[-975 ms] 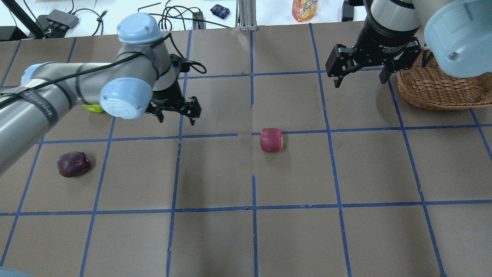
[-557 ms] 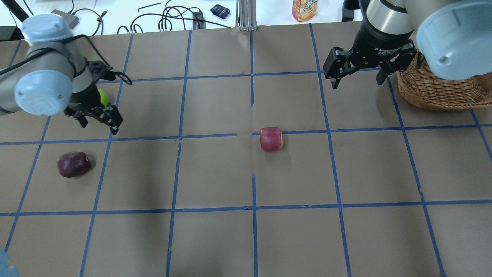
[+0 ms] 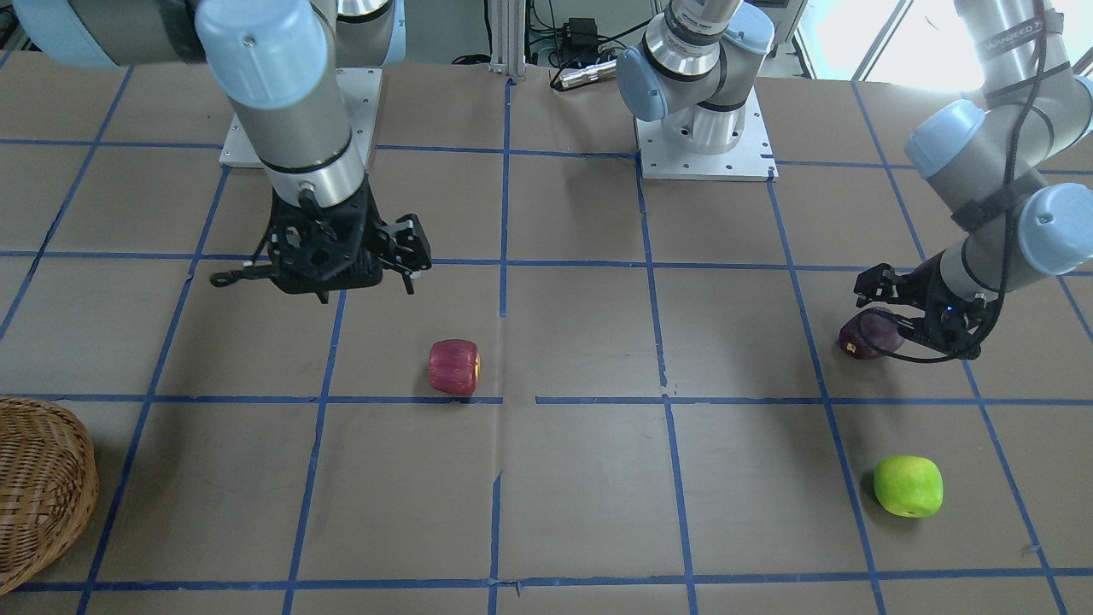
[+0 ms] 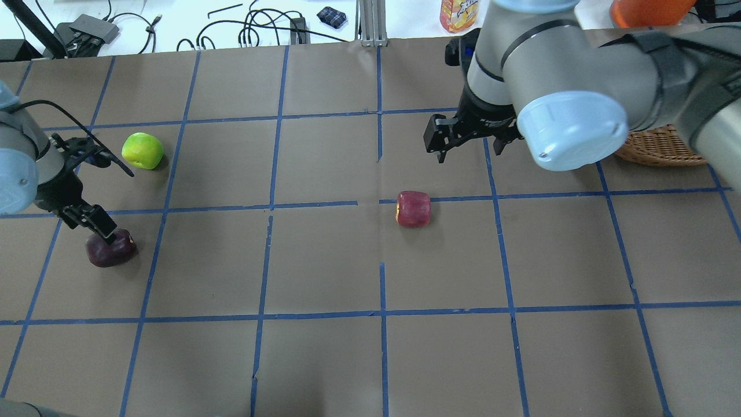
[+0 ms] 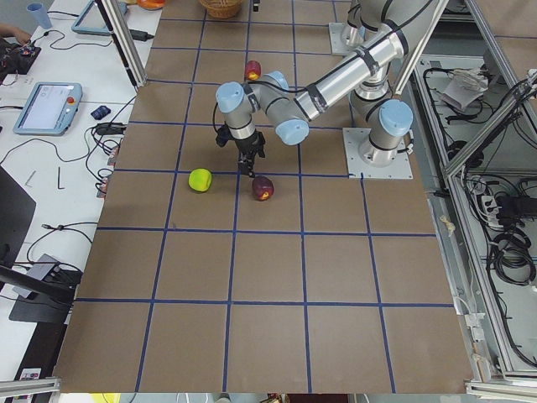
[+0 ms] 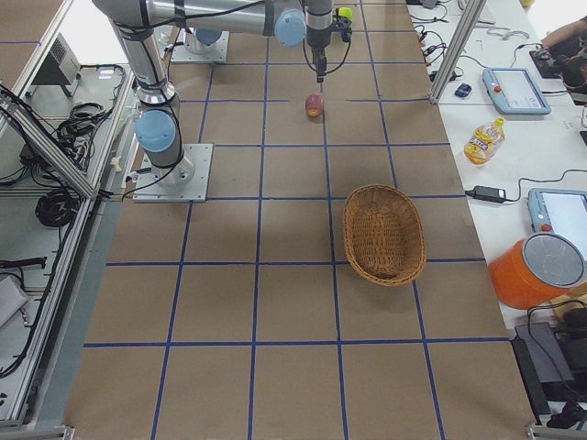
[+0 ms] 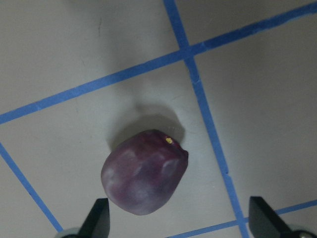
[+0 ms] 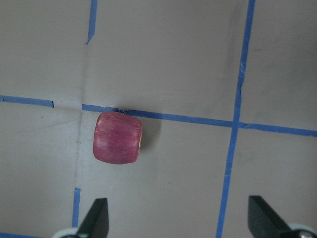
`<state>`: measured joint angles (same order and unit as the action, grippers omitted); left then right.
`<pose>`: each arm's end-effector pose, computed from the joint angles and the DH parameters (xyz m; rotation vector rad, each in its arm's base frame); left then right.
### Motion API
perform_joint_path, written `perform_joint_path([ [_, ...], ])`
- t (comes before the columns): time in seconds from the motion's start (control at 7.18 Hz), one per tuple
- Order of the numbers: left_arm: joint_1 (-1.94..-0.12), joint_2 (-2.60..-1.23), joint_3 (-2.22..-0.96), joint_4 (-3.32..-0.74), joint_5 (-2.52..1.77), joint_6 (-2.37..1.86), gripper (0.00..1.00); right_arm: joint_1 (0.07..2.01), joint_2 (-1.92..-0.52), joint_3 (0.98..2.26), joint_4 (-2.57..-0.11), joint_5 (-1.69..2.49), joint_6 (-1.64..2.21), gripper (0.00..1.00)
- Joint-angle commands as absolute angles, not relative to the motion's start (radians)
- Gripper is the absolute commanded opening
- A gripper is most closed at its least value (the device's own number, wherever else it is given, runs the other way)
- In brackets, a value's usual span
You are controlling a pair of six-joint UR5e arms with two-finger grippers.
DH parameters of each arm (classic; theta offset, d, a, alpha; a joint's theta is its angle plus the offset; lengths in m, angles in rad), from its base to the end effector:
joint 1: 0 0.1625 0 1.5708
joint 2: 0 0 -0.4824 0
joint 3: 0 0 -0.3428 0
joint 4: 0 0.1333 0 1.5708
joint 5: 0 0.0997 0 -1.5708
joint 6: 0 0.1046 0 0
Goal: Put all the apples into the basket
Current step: 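Grasp the purple apple with left gripper while right grasps red apple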
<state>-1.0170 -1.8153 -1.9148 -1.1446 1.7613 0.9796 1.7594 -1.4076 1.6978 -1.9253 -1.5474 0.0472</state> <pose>0.1579 -0.4711 0.3228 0.6770 3.0180 0.3862 0.2295 -0.4785 0.4425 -0.2208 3.1015 -0.0950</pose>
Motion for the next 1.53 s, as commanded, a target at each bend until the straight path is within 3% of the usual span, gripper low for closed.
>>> perform_joint_path([
  [0.0, -0.959, -1.833, -1.960, -1.037, 1.756, 1.159, 1.00, 1.836, -1.234, 1.710, -2.103, -1.574, 0.066, 1.00],
  [0.42, -0.962, -1.880, -1.956, -1.031, 1.753, 1.258, 1.00, 1.845, -1.079, 1.710, -2.189, -1.577, 0.064, 1.00],
  [0.98, -0.960, -1.927, -1.954, -0.977, 1.657, 1.249, 0.98, 1.845, -1.078, 1.726, -2.161, -1.566, 0.067, 1.00],
  [1.11, -0.960, -1.927, -1.948, -0.977, 1.663, 1.250, 0.43, 1.845, -1.095, 1.749, -2.148, -1.563, 0.071, 1.00],
  [1.25, -0.959, -1.916, -1.941, -0.977, 1.651, 1.253, 0.10, 1.847, -1.118, 1.772, -2.146, -1.562, 0.071, 1.00],
  [1.39, -0.975, -1.886, -1.924, -0.998, 1.654, 1.246, 0.00, 1.848, -1.130, 1.795, -2.148, -1.556, 0.071, 1.00],
])
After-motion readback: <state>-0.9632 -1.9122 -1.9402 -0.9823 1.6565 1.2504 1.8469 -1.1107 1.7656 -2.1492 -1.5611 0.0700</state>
